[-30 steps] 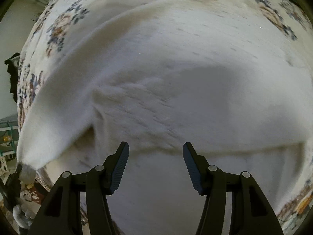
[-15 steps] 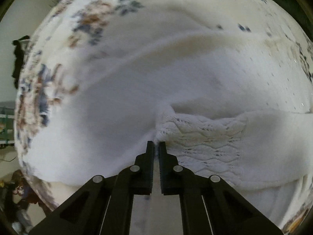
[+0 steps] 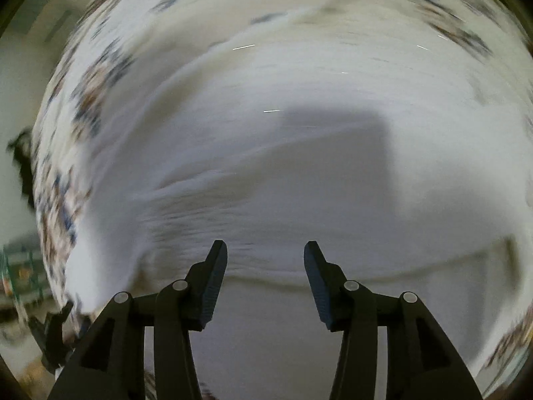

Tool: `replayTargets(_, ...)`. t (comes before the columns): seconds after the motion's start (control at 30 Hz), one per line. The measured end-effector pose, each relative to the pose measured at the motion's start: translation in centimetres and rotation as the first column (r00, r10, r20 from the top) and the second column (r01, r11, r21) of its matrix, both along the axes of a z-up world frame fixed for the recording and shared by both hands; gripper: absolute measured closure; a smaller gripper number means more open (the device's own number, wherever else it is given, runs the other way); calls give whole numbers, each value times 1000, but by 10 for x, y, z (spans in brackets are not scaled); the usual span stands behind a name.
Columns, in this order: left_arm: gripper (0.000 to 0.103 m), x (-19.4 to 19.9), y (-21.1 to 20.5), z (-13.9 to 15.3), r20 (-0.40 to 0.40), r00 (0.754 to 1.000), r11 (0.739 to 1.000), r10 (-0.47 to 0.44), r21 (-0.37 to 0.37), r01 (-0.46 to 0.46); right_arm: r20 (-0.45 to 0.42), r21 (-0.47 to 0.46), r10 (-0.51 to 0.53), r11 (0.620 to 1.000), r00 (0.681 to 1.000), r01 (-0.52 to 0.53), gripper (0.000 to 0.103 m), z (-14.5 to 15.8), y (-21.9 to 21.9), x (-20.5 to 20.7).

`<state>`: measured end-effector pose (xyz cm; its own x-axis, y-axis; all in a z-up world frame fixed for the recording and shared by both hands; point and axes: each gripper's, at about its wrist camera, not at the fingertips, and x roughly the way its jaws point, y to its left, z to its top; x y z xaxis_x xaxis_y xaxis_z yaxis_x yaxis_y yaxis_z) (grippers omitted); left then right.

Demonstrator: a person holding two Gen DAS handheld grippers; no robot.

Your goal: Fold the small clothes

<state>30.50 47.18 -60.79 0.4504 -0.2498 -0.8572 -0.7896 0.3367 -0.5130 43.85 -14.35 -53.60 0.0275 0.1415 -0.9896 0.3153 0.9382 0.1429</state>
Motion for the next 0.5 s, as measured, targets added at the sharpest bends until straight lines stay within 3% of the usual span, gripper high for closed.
replayTargets(0.1,40,2,6,0,49,993,994,106,18,-107,-24,-56,-76,996,997,74,53,-7,-36,-9)
replayTargets(0.13,57,1,8,6,86,987,988,138,53,-143,-30,-72,-99,993,995,96,53,-8,-50,-14)
replayTargets(0.17,81,2,8,12,104,984,985,145,85,-153,-34,-82,-115,990,993,112,53,-9,-58,-17)
replayTargets(0.2,96,9,8,23,95,989,981,117,143,-130,-35,-94,-129,988,991,125,53,-8,-67,-21)
replayTargets(0.27,96,24,-1,54,107,994,962,23,270,-51,-37,-125,-142,983,989,137,52,-5,-82,-27)
replayTargets(0.33,96,40,-19,83,98,991,927,-94,371,52,-35,-176,-140,976,990,132,27,1,-99,-33)
replayTargets(0.37,96,49,-30,97,89,984,903,-155,417,105,-31,-185,-138,974,990,130,24,3,-105,-36)
replayTargets(0.4,96,62,-53,120,75,965,857,-252,480,187,-27,-191,-133,974,991,125,21,6,-113,-38)
replayTargets(0.5,96,83,-111,160,53,903,764,-427,555,328,-25,-185,-139,974,990,132,21,6,-130,-43)
